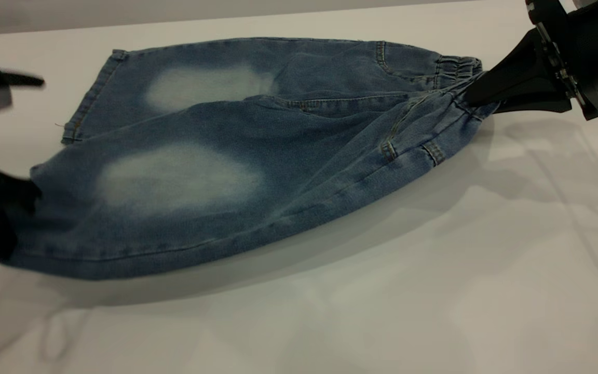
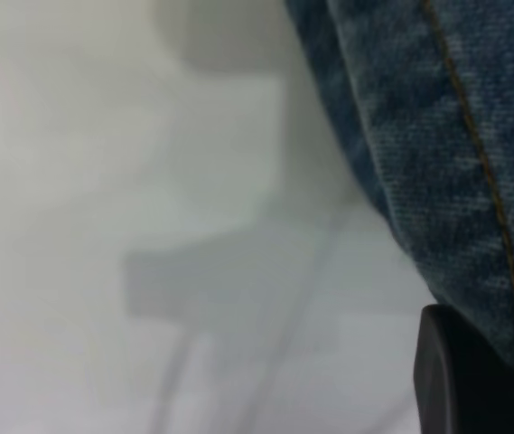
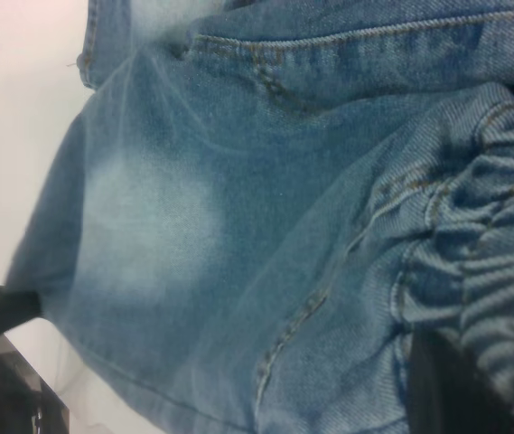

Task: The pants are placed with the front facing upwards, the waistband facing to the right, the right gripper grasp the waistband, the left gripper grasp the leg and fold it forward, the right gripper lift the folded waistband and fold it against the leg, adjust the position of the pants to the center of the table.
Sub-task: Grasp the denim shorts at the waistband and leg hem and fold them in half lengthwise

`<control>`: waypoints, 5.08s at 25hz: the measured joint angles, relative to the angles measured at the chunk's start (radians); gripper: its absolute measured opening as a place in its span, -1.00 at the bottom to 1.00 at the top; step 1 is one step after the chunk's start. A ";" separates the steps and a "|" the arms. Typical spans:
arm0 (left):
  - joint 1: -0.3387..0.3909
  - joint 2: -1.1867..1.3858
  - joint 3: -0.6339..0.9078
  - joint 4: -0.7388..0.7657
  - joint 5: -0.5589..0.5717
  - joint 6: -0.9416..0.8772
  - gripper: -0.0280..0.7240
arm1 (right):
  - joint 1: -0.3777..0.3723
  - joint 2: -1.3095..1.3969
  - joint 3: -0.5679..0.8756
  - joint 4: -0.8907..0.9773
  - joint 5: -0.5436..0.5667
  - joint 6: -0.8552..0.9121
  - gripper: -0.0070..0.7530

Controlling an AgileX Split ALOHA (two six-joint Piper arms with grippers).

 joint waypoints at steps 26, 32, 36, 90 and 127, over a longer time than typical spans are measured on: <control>-0.001 -0.219 -0.175 -0.153 -0.053 0.172 -0.78 | 0.000 -0.050 -0.122 -0.077 -0.001 0.101 -0.88; -0.001 -0.191 -0.201 -0.152 -0.103 0.172 -0.78 | 0.000 -0.050 -0.193 -0.091 0.000 0.159 -0.88; -0.001 -0.159 -0.227 -0.152 -0.130 0.172 -0.78 | 0.000 -0.049 -0.227 -0.098 -0.021 0.193 -0.88; 0.000 0.280 -0.667 -0.141 -0.206 0.230 -0.78 | 0.000 0.179 -0.553 -0.103 -0.044 0.236 -0.88; 0.000 0.281 -0.668 -0.140 -0.200 0.252 -0.69 | -0.001 0.199 -0.637 -0.109 -0.085 0.302 0.53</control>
